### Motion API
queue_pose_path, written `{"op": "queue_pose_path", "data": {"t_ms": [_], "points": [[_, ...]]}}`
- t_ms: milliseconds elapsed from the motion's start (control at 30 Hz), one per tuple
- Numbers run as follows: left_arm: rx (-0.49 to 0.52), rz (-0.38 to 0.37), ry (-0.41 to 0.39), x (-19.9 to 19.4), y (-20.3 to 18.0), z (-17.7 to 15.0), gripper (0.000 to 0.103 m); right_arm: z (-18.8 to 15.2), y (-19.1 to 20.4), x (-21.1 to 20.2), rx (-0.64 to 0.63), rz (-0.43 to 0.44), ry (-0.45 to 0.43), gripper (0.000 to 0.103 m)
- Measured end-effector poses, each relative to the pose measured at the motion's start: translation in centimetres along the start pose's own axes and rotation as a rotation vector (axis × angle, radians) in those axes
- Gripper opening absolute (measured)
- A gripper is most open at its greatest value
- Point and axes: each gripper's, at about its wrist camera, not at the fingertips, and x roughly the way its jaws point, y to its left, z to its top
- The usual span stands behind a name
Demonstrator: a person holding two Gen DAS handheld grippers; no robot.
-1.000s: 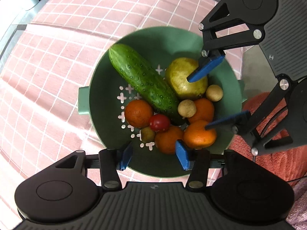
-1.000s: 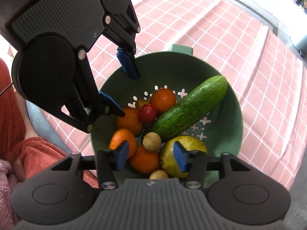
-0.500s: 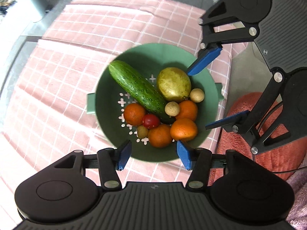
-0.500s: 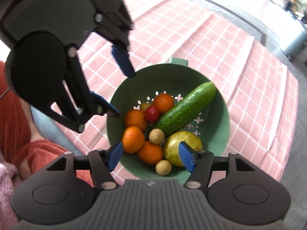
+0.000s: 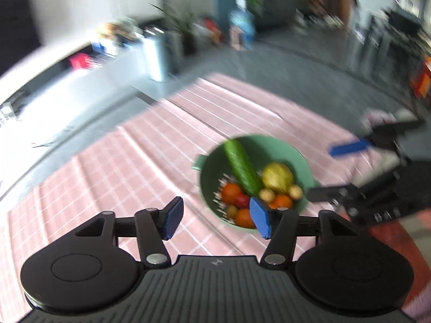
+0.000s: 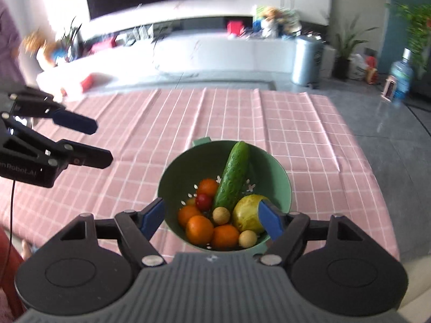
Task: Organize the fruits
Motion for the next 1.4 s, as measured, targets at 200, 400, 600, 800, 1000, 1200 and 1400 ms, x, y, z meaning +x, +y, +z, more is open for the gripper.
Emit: {"op": "queue_pose_path", "data": {"t_ms": [200, 400, 600, 800, 1000, 1200, 1400], "points": [[-0.106, 0.146, -0.165, -2.0, -1.3, -3.5, 0.083, -4.4, 2.7, -2.5, 0.076, -0.107, -0.171, 0.076], [-0.086, 0.309, -0.26, -2.2, -3.3, -5.4, 0.088, -7.7, 4.1, -3.0, 0.126, -0.136, -0.263, 0.077], [-0.158, 0.305, -0.205, -0.9, -3.7, -7.0, 0.088, -9.3, 4.8, -1.3, 0.097, -0.148, -0.239, 0.077], [-0.186, 0.288, -0.119, -0.4, -3.4, -8.5, 0.088, -10.1, 4.5, -0.7, 0.114, -0.131, -0.224, 0.077], [-0.202, 0.275, -0.103, -0.6, -3.6, -9.4, 0.088, -10.2, 4.3, 0.0, 0.118, -0.112, -0.209, 0.077], [-0.202, 0.27, -0.095, -0.3, -3.8, -9.3, 0.088, -10.1, 4.3, 0.3, 0.119, -0.105, -0.204, 0.076], [-0.203, 0.268, -0.094, -0.3, -3.7, -9.2, 0.088, -10.2, 4.3, 0.4, 0.115, -0.101, -0.202, 0.077]]}}
